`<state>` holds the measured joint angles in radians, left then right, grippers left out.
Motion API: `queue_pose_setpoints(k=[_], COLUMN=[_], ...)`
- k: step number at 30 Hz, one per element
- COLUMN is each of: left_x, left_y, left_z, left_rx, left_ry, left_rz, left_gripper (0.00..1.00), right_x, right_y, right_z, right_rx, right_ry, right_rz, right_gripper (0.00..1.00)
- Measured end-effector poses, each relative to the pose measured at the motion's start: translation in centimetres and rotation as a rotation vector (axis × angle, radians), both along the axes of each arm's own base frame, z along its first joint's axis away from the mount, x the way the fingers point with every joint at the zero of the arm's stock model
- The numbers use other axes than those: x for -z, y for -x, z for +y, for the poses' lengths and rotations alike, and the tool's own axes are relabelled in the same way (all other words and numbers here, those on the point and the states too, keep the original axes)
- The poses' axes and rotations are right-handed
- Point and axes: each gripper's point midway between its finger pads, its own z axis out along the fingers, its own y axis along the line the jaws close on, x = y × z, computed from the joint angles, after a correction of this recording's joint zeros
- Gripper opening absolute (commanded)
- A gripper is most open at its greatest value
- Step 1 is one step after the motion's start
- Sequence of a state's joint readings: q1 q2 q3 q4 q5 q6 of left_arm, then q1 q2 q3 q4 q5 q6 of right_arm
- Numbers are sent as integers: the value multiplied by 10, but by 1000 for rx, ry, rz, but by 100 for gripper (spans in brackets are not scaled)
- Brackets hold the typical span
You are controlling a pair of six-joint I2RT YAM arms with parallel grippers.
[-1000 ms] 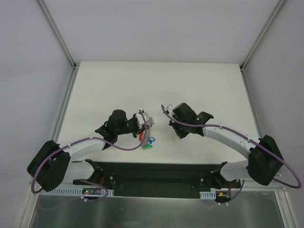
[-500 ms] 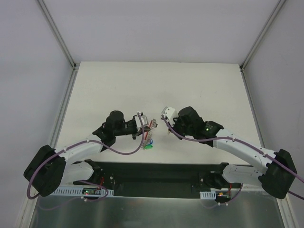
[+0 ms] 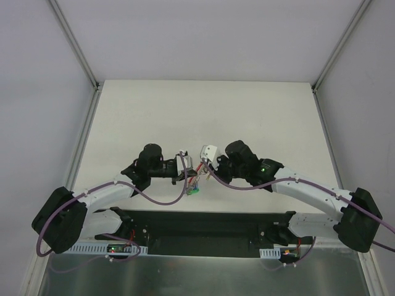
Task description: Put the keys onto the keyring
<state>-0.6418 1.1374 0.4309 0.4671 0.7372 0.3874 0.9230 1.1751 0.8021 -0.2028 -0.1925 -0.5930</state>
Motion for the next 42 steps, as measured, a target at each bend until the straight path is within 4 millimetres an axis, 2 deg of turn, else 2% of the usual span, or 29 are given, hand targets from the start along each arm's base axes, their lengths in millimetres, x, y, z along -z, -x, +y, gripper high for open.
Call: queue_pose_setpoints(k=[9,19,29,32,37,39,42], left_x=[16,7,2,2,3,3,3], left_y=[12,13,12,9,5,3,3], left_z=[-4,-9,-11,-11,-10,-10,-9], left_rx=[77,105,105,93,68,57,49], left_ry=[-14,22,43,41,34,32,31], left_rz=[58,41,31,24,19,23,29], left_gripper=[0,0,0,0,0,0,0], right_x=[5,12,16,8,-24,-28,-21], right_y=[2,12,9,11,18,22,28], right_z=[10,19,14,8,8,11,15], right_rx=[-33,-86,-54,-41,-67,-87,-116], right_ry=[-20,-51,-43,-63,-160,-180,-177], right_rz=[6,48,38,10,-32,-26,13], right_gripper=[1,1,1,1,1,1,1])
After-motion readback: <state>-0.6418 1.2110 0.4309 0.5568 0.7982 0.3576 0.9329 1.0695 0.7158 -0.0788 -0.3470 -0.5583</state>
